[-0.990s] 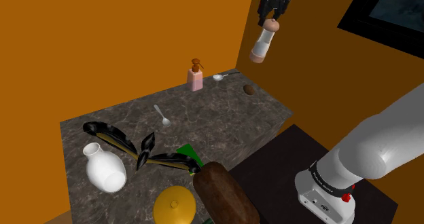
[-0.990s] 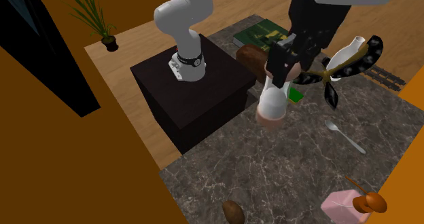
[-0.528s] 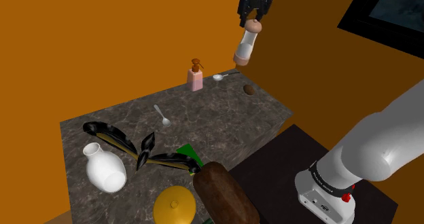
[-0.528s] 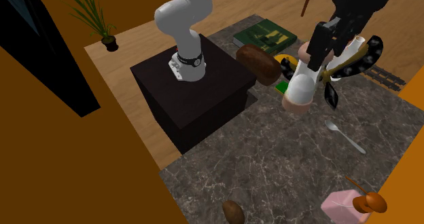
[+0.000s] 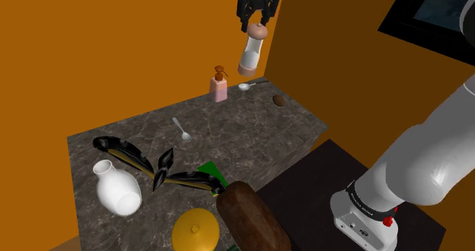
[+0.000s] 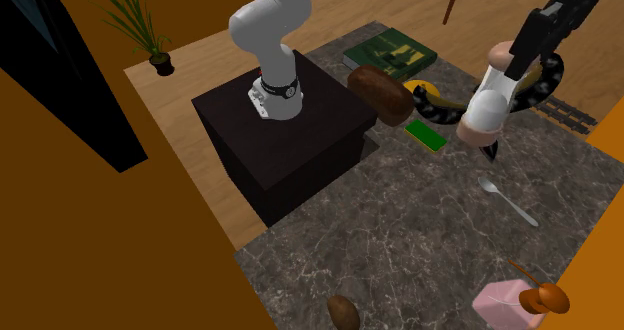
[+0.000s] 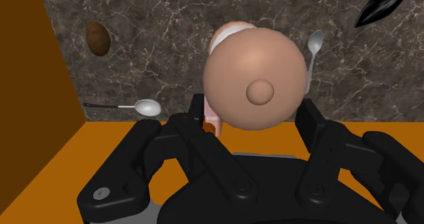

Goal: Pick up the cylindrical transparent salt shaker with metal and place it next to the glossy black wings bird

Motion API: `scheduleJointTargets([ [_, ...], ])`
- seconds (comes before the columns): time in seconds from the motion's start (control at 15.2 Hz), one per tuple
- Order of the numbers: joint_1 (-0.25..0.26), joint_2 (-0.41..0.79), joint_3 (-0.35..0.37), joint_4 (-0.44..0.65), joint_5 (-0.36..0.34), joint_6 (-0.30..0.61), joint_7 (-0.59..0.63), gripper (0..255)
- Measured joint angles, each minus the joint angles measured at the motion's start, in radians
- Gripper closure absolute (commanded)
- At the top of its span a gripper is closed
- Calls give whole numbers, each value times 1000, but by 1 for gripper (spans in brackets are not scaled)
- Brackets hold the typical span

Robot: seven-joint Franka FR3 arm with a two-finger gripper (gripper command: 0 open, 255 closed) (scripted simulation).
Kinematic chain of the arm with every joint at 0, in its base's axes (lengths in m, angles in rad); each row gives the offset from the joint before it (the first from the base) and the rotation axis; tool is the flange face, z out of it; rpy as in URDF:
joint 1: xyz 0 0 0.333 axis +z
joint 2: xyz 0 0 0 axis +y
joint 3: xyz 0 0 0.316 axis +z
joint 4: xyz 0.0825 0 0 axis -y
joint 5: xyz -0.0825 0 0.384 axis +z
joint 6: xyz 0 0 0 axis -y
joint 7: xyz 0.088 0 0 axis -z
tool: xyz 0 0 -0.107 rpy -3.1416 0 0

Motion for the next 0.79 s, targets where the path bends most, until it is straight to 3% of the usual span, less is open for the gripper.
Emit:
scheduleJointTargets([
  [0.66,127,225,94,287,-44,-67,215,255],
  [0.79,139,242,100,299,-49,-62,232,255],
])
